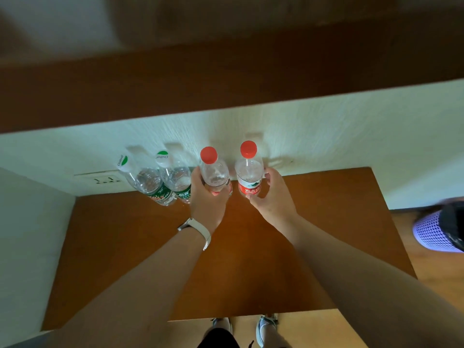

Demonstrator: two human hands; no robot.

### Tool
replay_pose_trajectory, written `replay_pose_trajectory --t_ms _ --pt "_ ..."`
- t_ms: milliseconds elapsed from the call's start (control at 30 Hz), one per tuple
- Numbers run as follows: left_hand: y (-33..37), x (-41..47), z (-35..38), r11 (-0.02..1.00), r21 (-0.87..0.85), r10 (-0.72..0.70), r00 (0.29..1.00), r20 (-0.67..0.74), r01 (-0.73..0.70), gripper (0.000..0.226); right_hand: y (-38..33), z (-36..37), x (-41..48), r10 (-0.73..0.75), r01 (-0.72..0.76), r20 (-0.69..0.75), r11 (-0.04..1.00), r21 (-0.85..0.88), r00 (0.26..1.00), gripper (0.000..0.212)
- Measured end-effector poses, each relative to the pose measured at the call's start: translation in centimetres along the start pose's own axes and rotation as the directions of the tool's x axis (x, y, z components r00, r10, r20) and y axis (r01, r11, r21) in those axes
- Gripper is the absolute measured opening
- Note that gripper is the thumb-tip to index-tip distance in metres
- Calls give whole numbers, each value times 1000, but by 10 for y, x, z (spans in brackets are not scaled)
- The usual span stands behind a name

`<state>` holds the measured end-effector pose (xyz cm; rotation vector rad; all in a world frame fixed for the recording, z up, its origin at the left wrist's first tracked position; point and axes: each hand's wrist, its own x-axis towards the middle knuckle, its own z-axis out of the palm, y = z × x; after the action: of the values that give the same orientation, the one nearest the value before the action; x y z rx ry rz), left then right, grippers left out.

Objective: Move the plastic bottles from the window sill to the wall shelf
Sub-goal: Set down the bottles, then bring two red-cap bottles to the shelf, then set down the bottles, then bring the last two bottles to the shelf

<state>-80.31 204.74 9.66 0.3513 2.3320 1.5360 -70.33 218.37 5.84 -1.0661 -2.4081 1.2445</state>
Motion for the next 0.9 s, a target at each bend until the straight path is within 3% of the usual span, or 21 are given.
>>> replay_pose_trajectory --t_ms 167,367,600,767,900 --pt "4 -35 -9 999 35 5 1000 -4 -5 67 -16 -24 -21 4 -2 18 996 -84 1000 74" --pt "21 -60 -36 963 244 112 994 11 -112 53 -44 -59 -36 -276 289 86 919 -269 957 48" --pt "54 -82 -92 704 633 318 940 126 -323 48 -89 -87 -50 -571 619 243 695 -365 784 38" --pt "86 -109 -141 550 781 341 933 114 -296 51 -141 -89 -66 -615 746 423 546 -381 665 51" --pt "94 -142 -171 525 828 300 953 35 -196 52 -177 -80 -85 -653 824 502 450 -346 567 52"
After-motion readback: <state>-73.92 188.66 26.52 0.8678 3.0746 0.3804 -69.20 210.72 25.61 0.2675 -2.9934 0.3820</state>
